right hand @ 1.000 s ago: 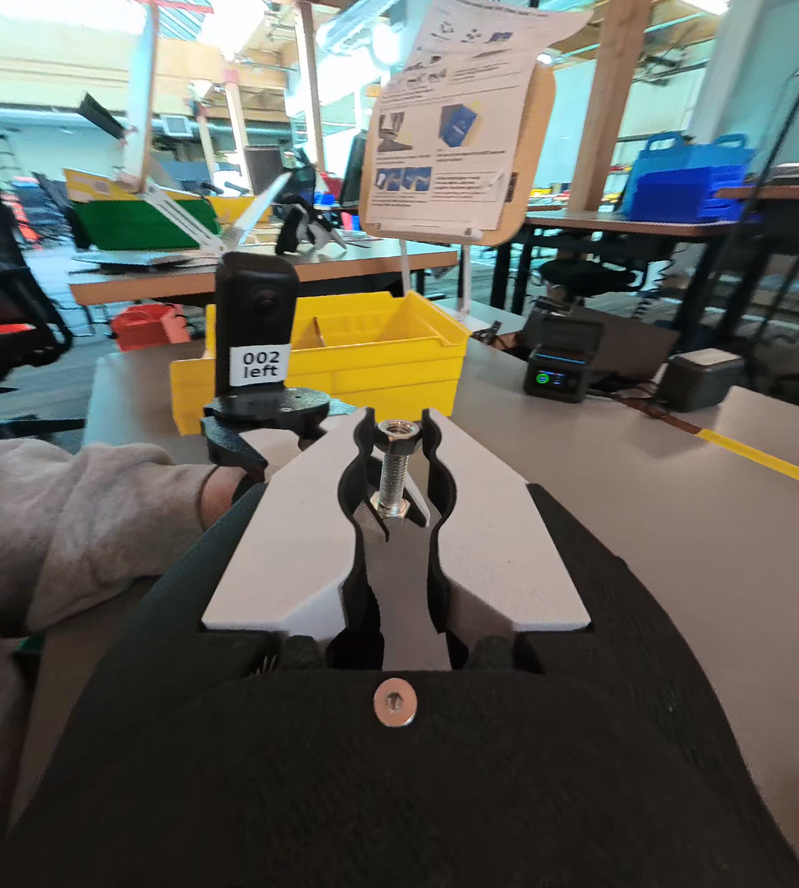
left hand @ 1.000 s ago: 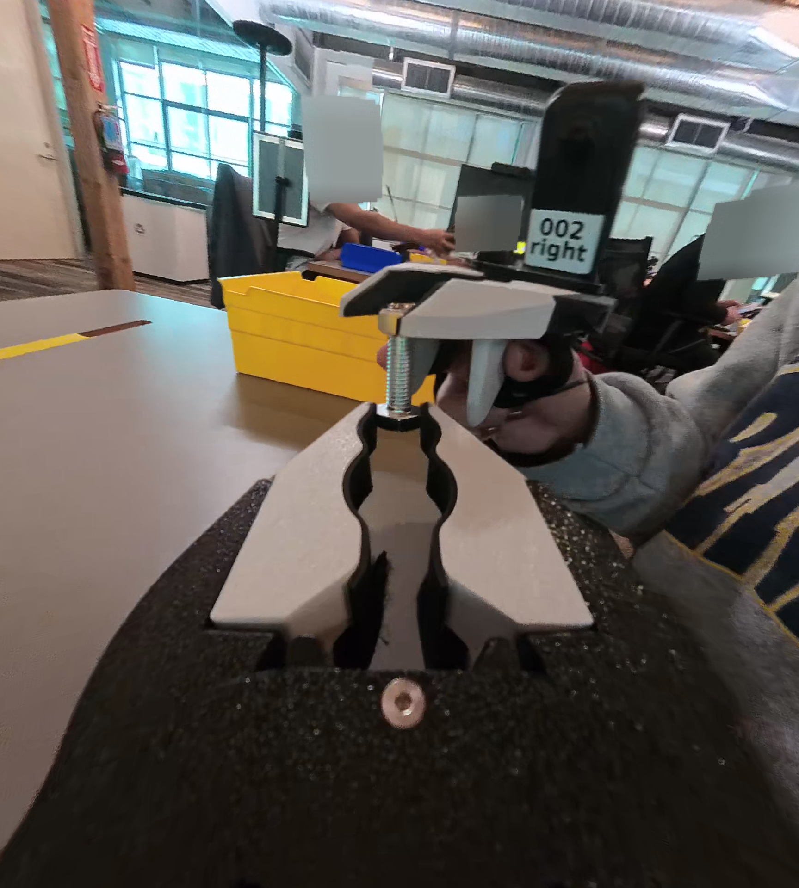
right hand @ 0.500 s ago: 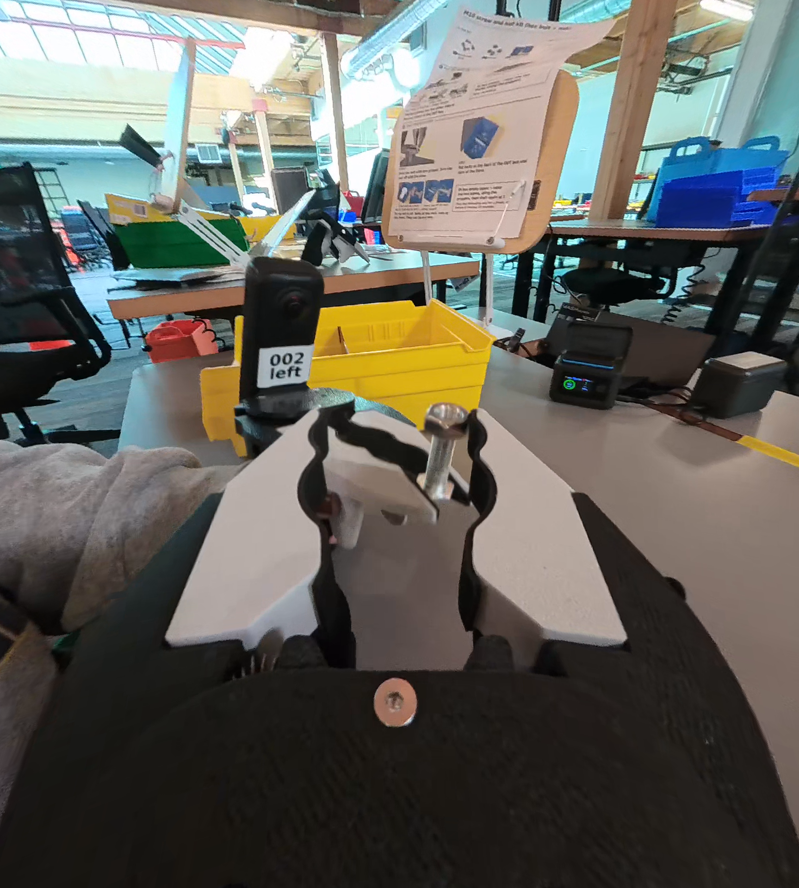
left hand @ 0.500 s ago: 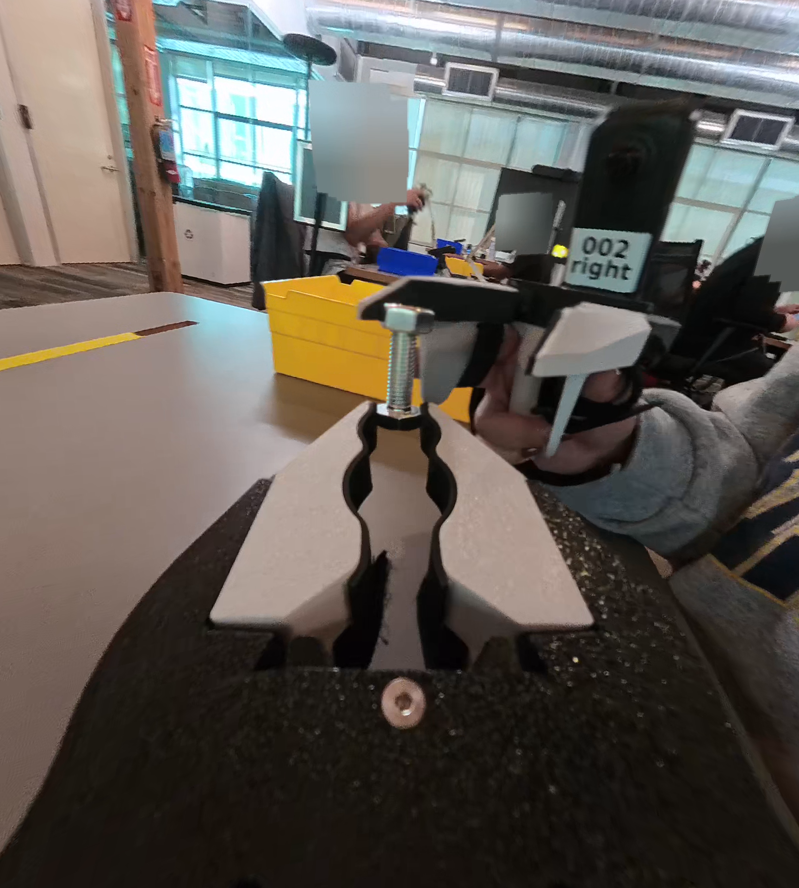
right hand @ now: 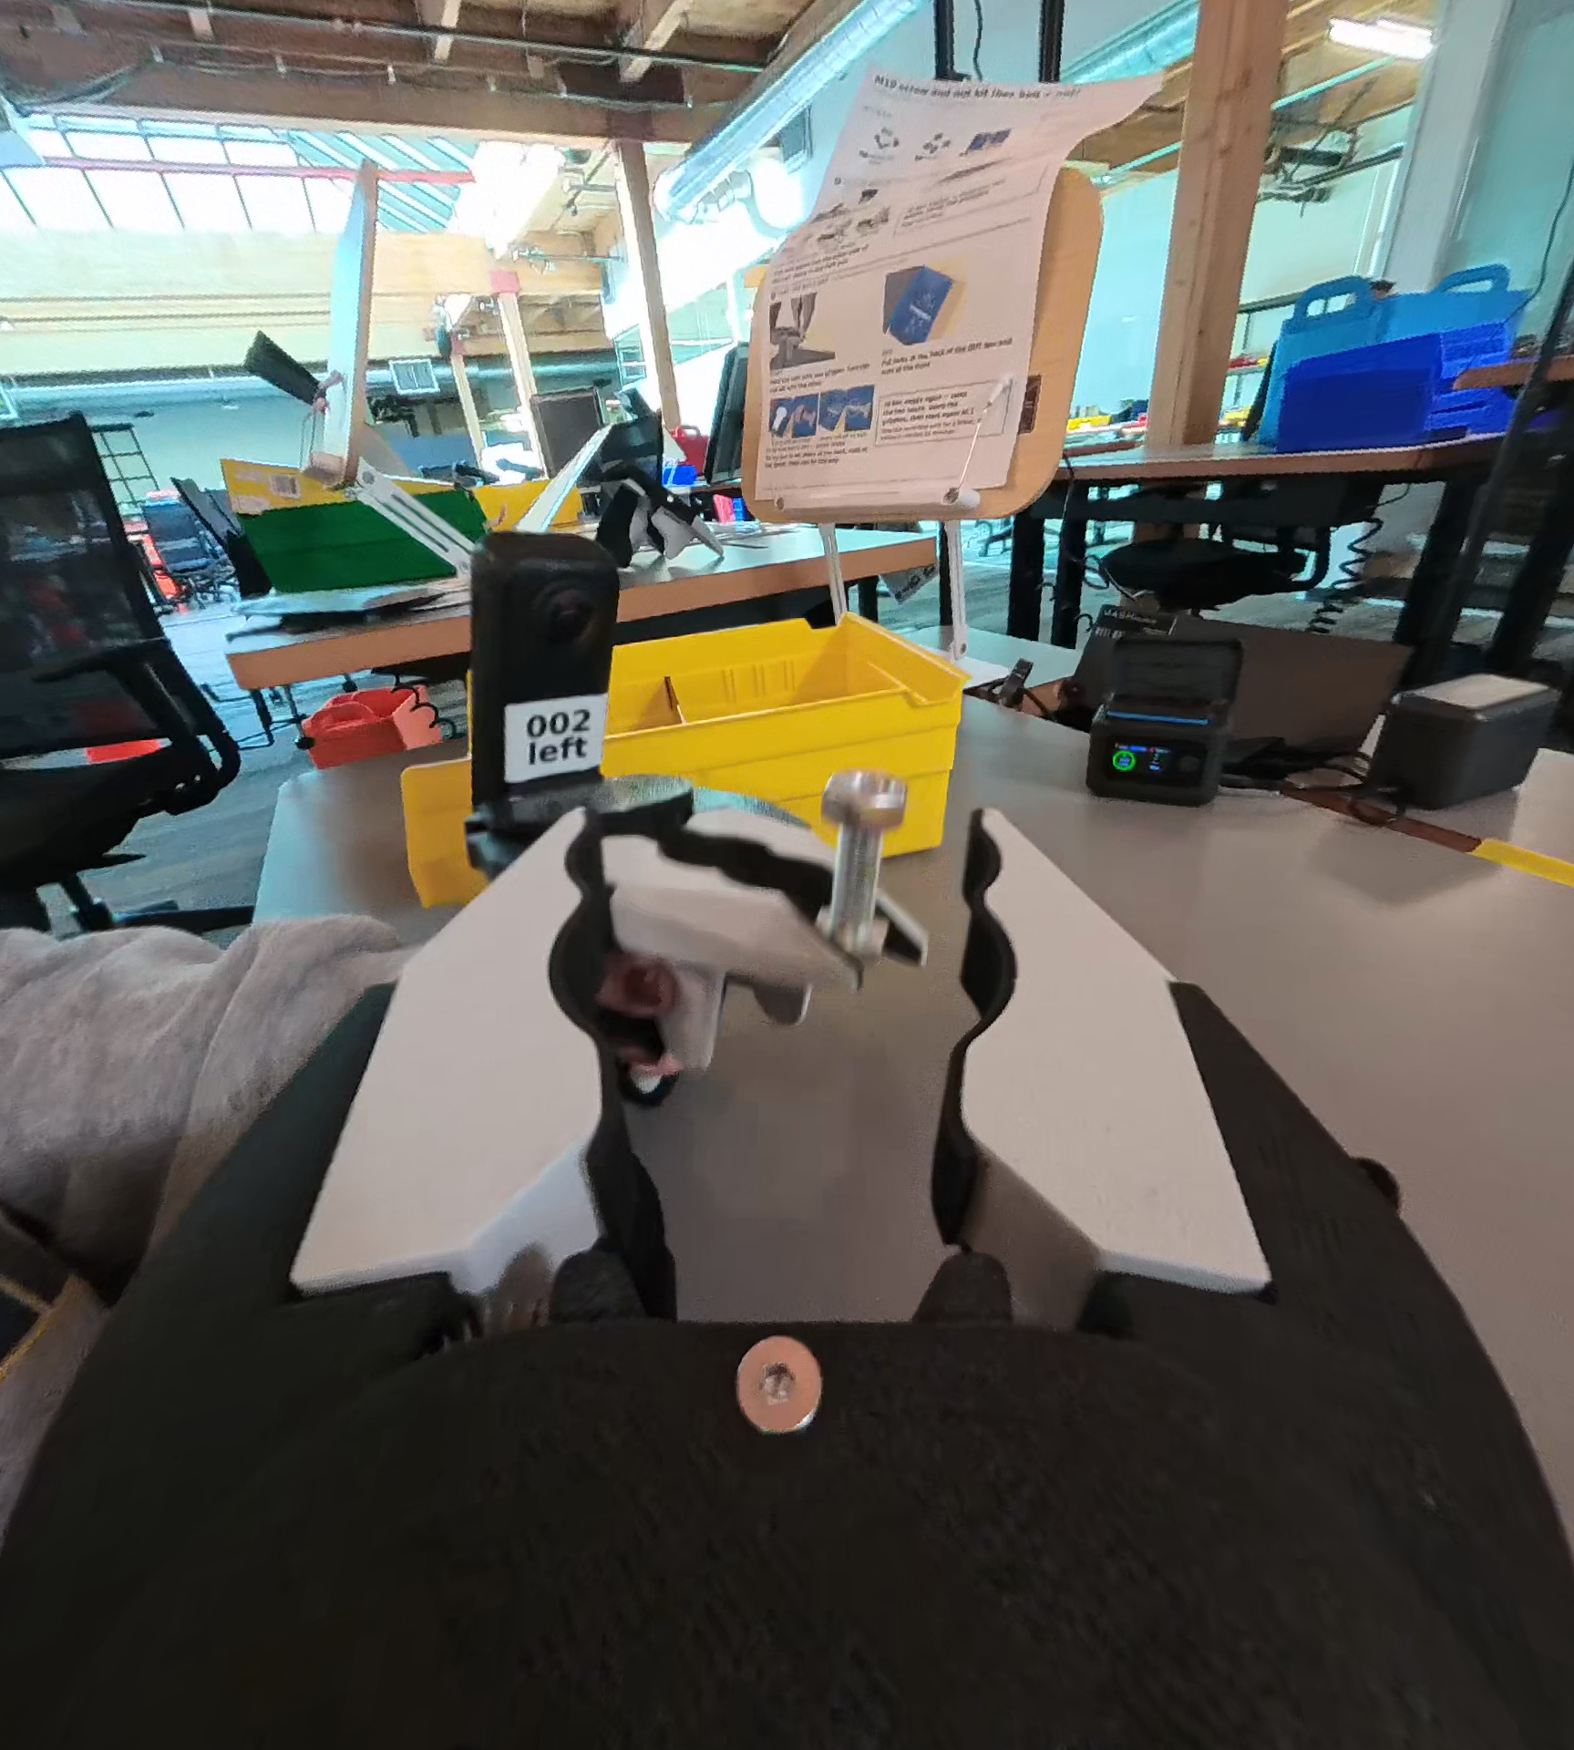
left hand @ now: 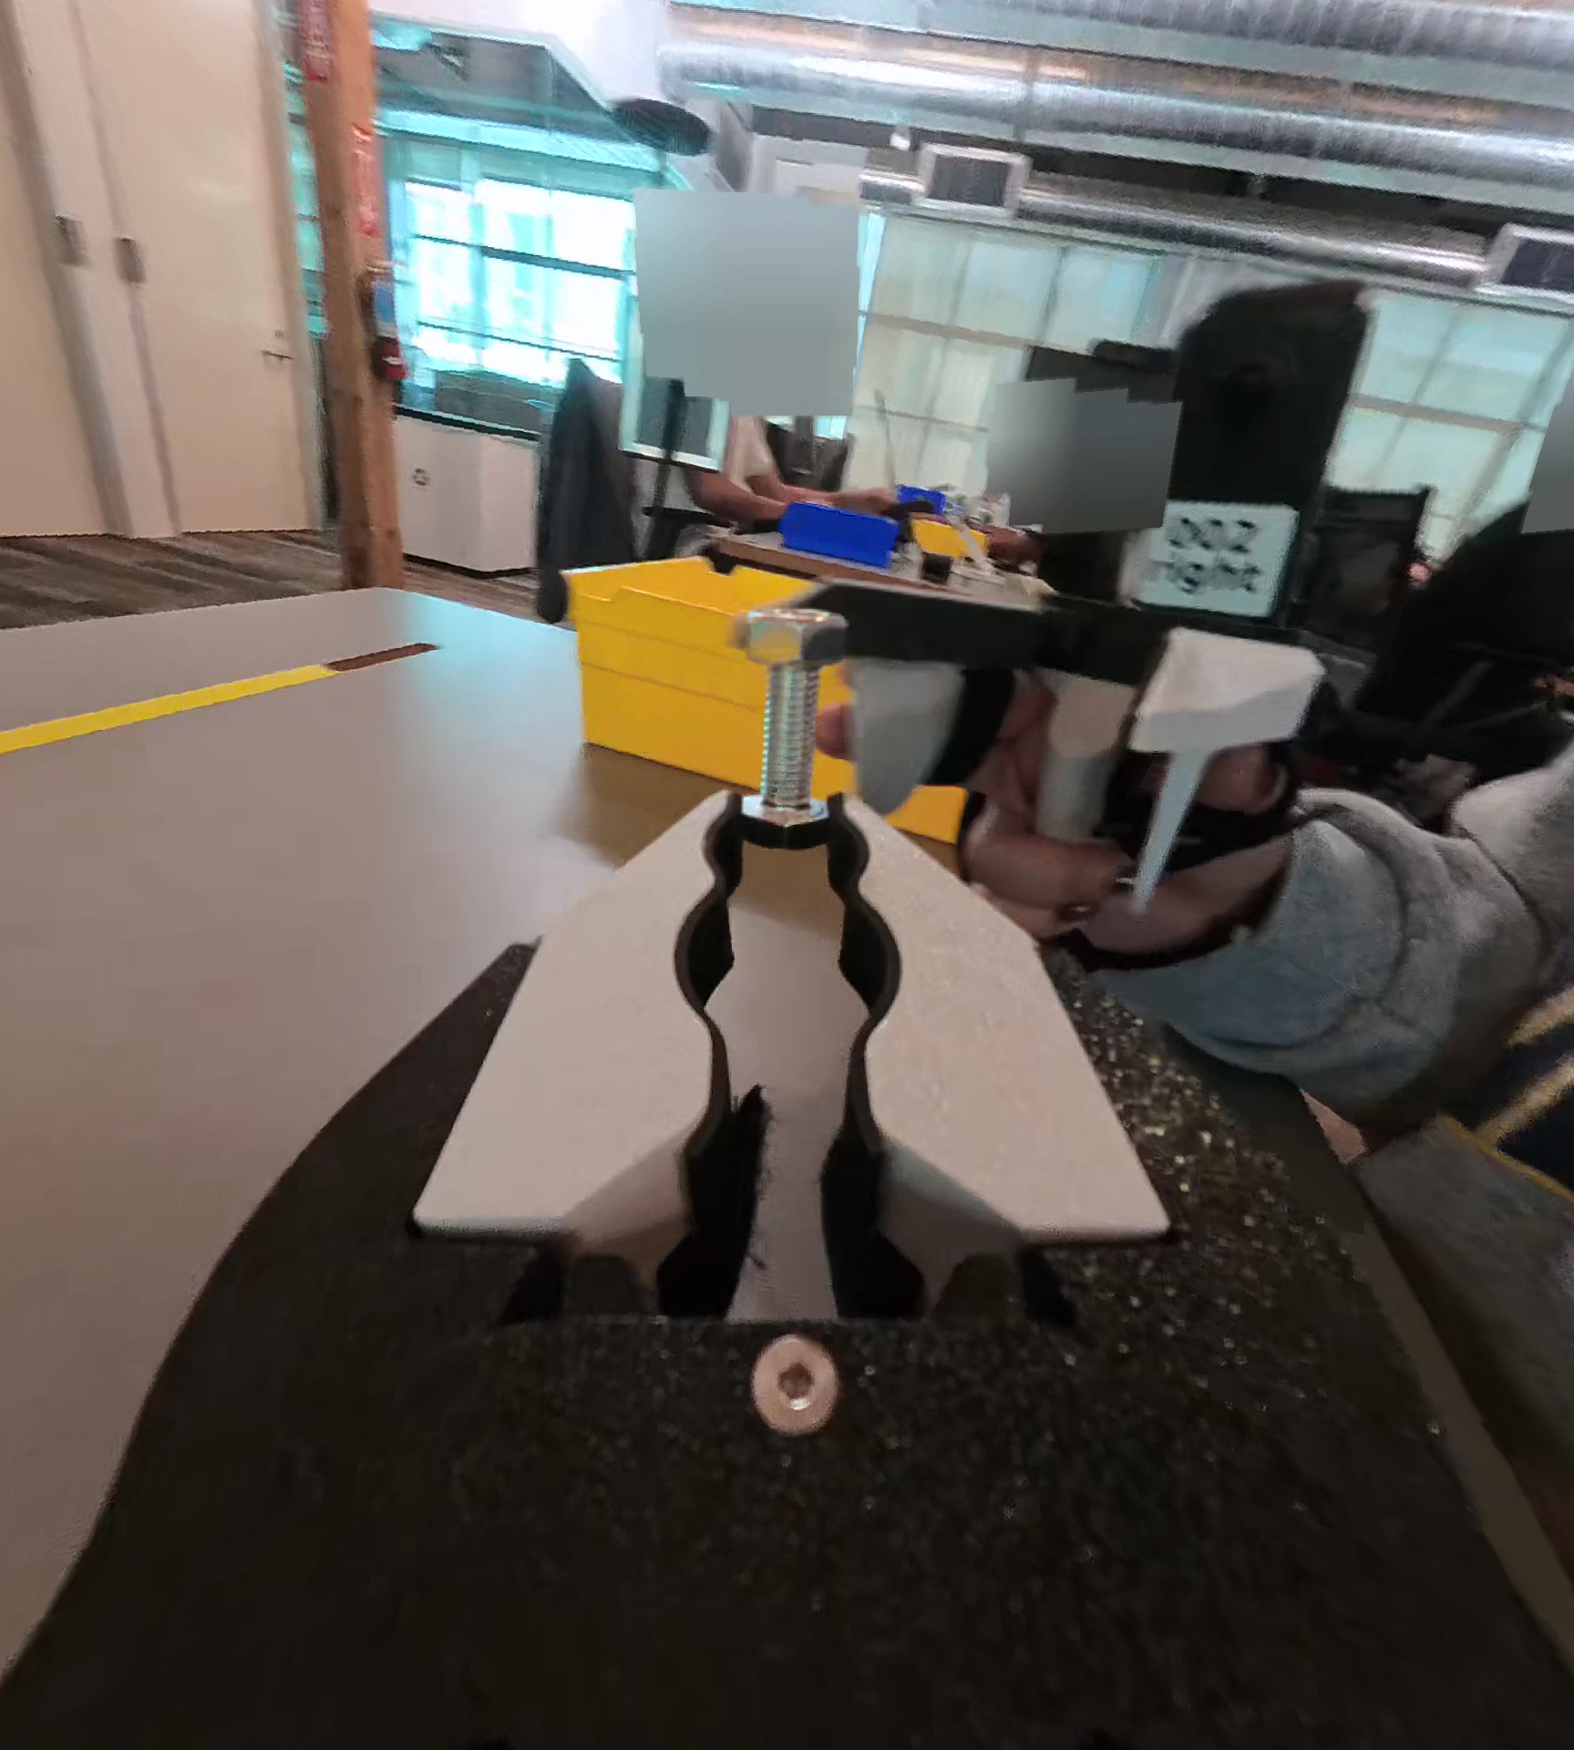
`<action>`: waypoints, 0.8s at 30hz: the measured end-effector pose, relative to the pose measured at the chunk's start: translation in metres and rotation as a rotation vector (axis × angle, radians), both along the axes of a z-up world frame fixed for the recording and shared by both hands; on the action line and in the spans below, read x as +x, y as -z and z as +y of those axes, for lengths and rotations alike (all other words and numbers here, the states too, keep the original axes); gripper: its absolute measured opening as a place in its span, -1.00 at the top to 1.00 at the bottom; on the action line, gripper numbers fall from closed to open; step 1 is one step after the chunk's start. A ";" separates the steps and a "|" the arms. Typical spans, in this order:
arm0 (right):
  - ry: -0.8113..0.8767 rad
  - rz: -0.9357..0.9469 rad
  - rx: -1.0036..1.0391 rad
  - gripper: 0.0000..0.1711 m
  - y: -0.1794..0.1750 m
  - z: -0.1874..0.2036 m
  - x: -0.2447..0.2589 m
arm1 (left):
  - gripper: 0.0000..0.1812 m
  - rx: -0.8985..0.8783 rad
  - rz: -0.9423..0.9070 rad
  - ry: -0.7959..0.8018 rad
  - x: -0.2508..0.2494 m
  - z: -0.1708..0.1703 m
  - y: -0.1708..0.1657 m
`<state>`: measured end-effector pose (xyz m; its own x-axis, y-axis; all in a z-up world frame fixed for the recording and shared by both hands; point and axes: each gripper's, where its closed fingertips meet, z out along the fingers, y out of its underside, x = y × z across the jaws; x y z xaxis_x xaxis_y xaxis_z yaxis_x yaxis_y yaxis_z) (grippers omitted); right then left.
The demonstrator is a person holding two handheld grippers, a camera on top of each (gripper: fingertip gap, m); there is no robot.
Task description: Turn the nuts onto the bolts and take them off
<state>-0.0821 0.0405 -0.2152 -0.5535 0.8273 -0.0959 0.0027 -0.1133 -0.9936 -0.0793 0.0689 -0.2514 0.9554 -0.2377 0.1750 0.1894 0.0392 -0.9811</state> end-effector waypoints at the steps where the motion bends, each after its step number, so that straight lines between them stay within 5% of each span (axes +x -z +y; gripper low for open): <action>1: -0.007 0.000 -0.001 0.03 -0.002 -0.003 -0.003 | 0.83 -0.011 0.022 0.044 0.011 0.003 0.002; 6: -0.079 -0.019 0.005 0.00 0.003 -0.018 0.001 | 0.82 -0.025 0.024 0.031 0.009 0.004 0.005; 8: -0.093 -0.005 0.000 0.18 0.003 -0.014 0.010 | 0.83 -0.003 -0.043 -0.050 -0.015 -0.004 0.000; 14: -0.079 -0.017 0.016 0.00 -0.001 -0.014 -0.005 | 0.83 -0.056 0.081 0.110 0.031 0.010 0.009; 17: -0.111 -0.043 0.042 -0.02 0.006 -0.019 0.002 | 0.83 -0.044 0.045 0.050 0.014 0.006 0.006; 19: -0.132 -0.037 0.035 0.25 0.006 -0.014 0.013 | 0.83 -0.013 -0.017 -0.046 -0.012 -0.003 0.000; 24: -0.086 -0.033 0.027 0.04 -0.001 -0.008 -0.001 | 0.83 -0.002 0.037 0.082 0.014 -0.001 -0.003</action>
<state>-0.0829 0.0326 -0.2144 -0.6193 0.7795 -0.0935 0.0442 -0.0842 -0.9955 -0.0650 0.0674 -0.2483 0.9385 -0.3155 0.1401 0.1553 0.0235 -0.9876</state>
